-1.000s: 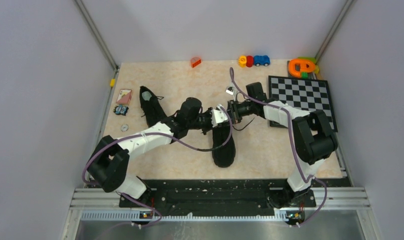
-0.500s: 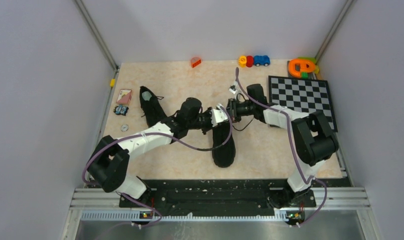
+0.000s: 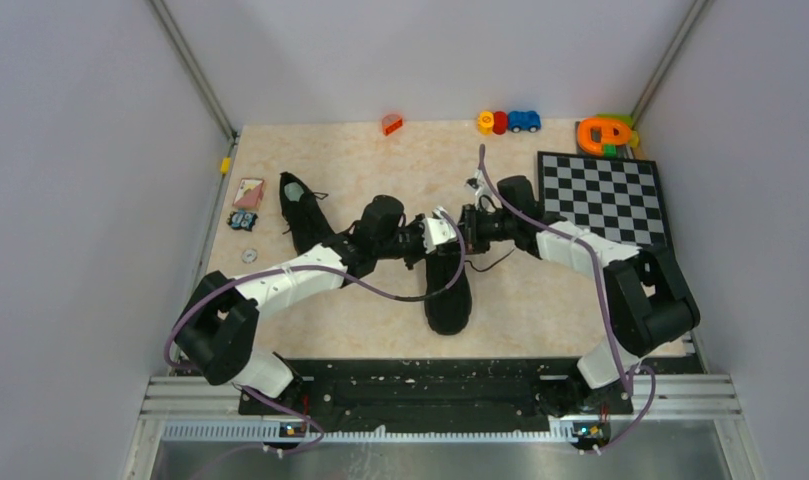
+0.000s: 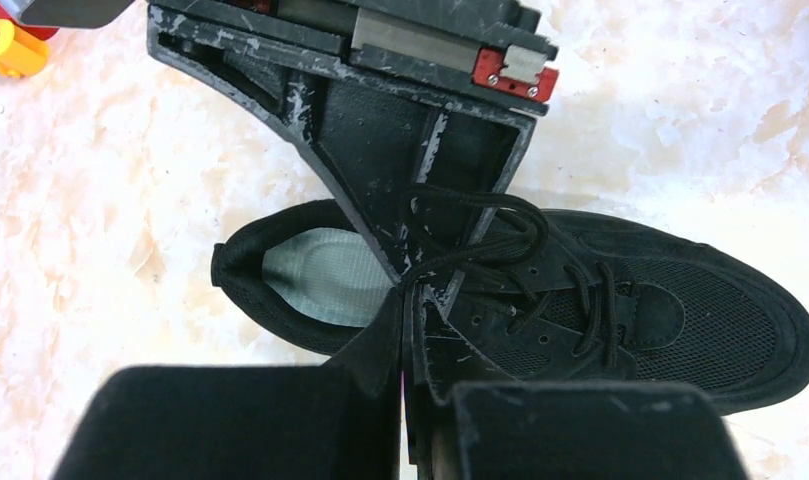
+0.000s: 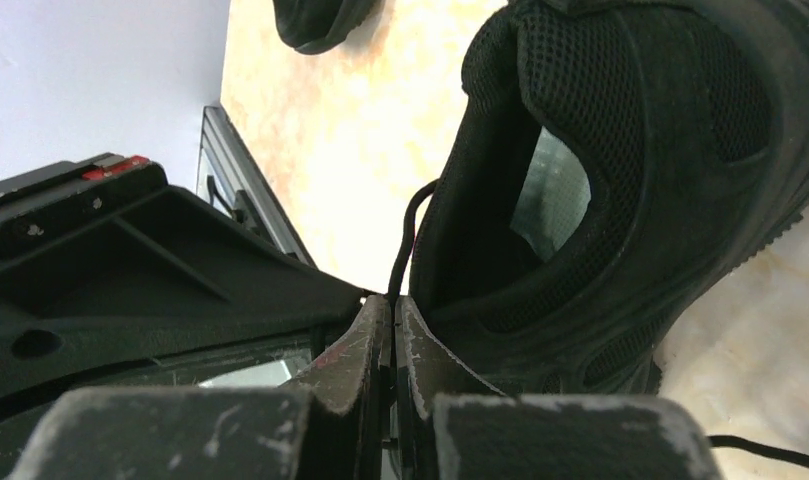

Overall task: Tie the shoes
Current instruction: Cross the shoelace with the shoelace.

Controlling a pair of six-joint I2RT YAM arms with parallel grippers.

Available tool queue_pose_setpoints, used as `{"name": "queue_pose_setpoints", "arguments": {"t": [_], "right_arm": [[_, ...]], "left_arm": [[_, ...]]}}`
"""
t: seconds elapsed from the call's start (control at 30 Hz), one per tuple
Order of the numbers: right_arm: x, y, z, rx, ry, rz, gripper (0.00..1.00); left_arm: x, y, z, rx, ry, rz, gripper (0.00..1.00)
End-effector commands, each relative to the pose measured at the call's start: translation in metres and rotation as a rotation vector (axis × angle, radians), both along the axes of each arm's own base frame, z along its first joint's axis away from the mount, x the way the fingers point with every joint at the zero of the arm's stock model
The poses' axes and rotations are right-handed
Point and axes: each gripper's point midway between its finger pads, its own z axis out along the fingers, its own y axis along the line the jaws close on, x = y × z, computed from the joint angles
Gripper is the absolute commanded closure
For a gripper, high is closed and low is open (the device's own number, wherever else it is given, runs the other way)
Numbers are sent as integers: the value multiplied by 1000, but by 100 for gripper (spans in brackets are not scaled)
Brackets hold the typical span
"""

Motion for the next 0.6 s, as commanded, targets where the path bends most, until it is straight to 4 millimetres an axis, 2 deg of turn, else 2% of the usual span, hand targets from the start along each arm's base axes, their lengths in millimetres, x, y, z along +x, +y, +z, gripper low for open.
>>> {"name": "queue_pose_setpoints", "arguments": {"t": [0.0,0.3,0.57], "right_arm": [[-14,3,21,22,-39,46,100],[-30,3,25,27,-28,141,100],[-23,17,22,118,9,188,100]], "left_arm": [[7,-2,27,-45,-68,15,100],[9,-4,26,-42,-72,7,100],[3,-14,33,-92,-57,-39,100]]}}
